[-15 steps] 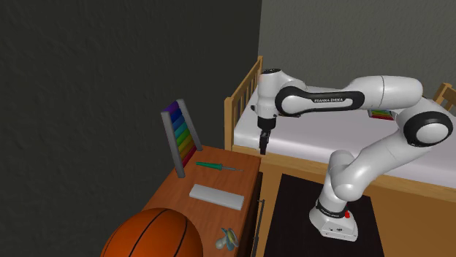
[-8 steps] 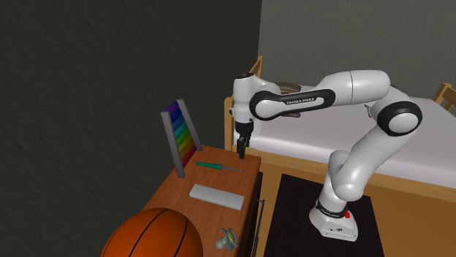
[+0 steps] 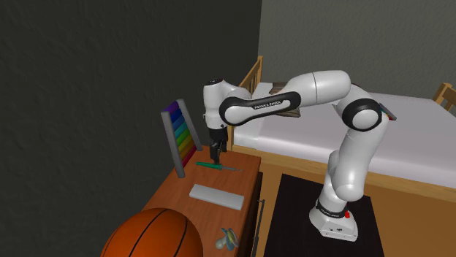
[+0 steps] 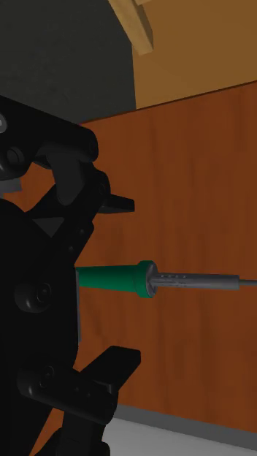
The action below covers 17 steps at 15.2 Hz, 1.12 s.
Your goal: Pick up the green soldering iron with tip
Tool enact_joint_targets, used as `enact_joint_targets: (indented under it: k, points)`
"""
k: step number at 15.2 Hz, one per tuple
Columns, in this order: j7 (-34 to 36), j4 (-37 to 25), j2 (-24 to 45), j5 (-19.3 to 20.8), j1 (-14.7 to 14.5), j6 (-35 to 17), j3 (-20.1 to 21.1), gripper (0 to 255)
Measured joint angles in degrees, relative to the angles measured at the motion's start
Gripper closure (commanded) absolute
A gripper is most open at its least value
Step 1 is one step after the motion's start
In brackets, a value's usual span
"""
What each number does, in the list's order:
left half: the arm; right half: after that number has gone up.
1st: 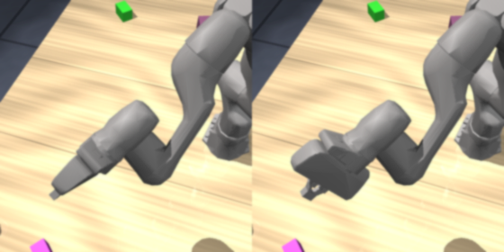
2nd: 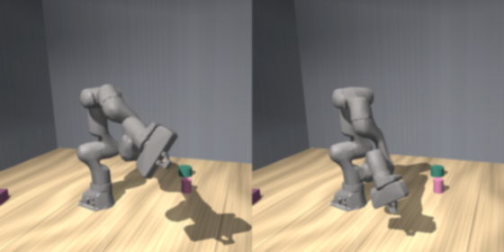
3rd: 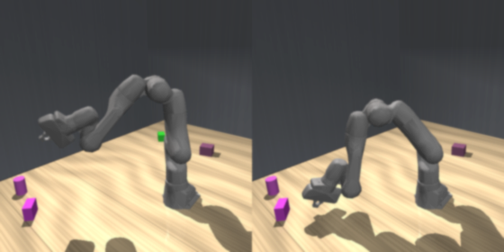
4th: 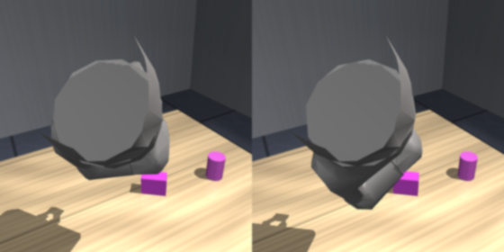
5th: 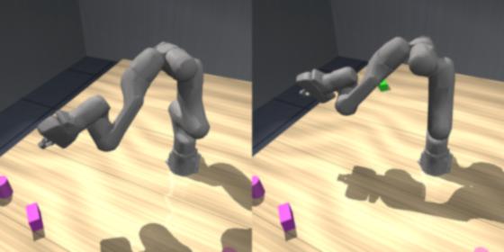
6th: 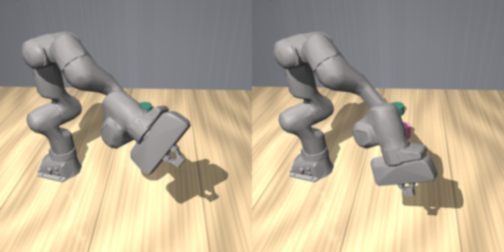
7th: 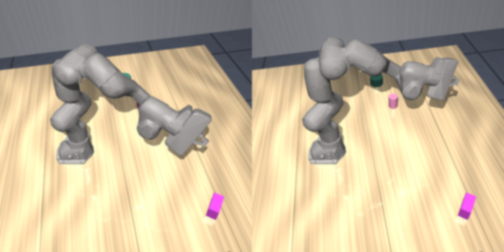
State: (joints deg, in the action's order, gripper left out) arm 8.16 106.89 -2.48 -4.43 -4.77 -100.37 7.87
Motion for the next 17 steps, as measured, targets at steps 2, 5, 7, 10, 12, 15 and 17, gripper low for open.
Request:
enact_joint_targets:
  k: [2, 5, 7, 10, 12, 15, 17]
  points:
    - [0.86, -2.79, 3.12, 0.40, -0.35, -0.12, 0.40, 0]
    - [0.94, -2.22, 4.33, 0.54, -0.43, -1.83, 0.47, 0]
    - [0.98, -1.21, 4.83, 0.58, -0.49, -3.33, 0.52, 0]
    - [0.90, 0.10, 5.04, 0.58, -0.51, -4.86, 0.53, 255]
    - [0.88, 0.36, 5.05, 0.58, -0.50, -5.13, 0.53, 255]
    - [0.87, 0.44, 5.04, 0.58, -0.50, -5.21, 0.53, 255]
    - [0.87, 0.45, 5.04, 0.58, -0.50, -5.22, 0.53, 255]
